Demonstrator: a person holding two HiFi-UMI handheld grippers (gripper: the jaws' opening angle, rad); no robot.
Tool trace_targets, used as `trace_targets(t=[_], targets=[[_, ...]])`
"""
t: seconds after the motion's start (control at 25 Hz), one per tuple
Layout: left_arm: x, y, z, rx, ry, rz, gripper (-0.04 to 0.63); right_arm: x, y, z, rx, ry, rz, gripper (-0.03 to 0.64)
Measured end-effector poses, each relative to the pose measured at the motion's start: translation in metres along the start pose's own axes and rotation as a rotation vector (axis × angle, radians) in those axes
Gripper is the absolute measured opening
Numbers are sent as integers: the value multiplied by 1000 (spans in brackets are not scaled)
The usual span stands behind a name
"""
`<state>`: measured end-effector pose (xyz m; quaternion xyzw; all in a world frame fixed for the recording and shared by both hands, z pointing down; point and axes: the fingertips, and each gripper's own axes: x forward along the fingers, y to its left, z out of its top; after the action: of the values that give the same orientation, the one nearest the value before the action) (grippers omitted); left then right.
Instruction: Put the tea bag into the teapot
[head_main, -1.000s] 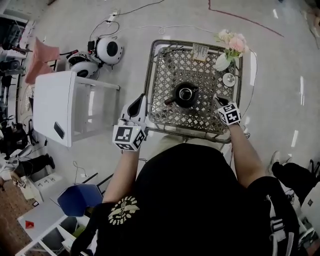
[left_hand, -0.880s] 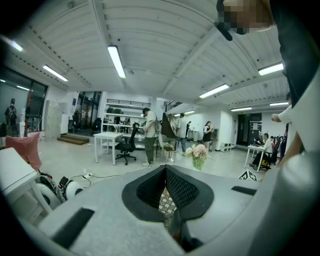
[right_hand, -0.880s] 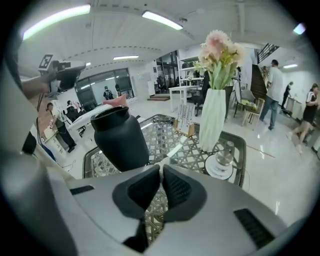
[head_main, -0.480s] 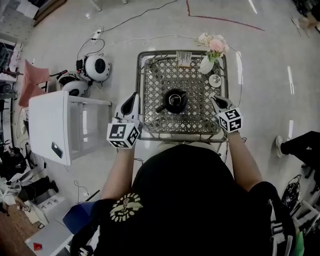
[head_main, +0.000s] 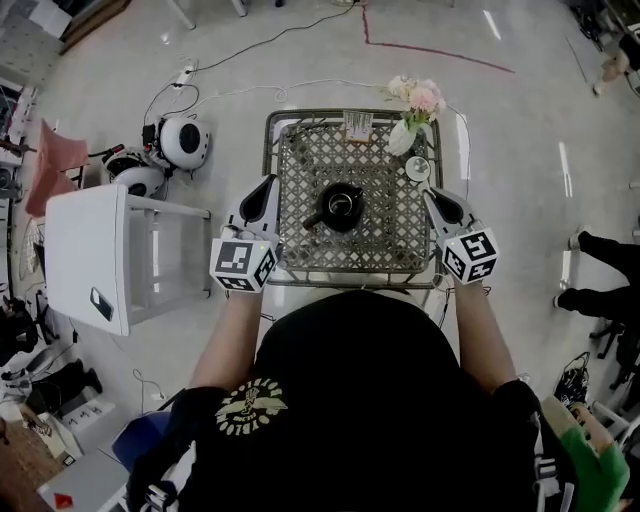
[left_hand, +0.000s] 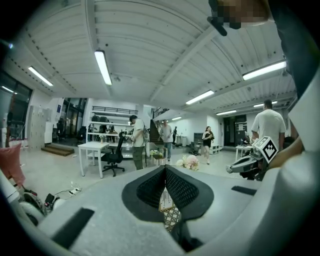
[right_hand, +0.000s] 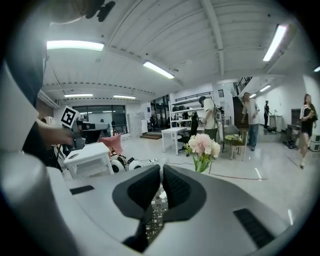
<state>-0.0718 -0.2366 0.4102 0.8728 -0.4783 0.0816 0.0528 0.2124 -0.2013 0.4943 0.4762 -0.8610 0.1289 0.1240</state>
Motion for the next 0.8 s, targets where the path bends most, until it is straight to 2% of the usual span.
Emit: trace_targets(t=[0.4,0.8], targets=[[-7,8,22,15,-35,1,-3,-35,-1,78,-12,-115,-11,21],[-11,20,26,23,-31,11,-2,-29,8,81,-10,-116,12,21]])
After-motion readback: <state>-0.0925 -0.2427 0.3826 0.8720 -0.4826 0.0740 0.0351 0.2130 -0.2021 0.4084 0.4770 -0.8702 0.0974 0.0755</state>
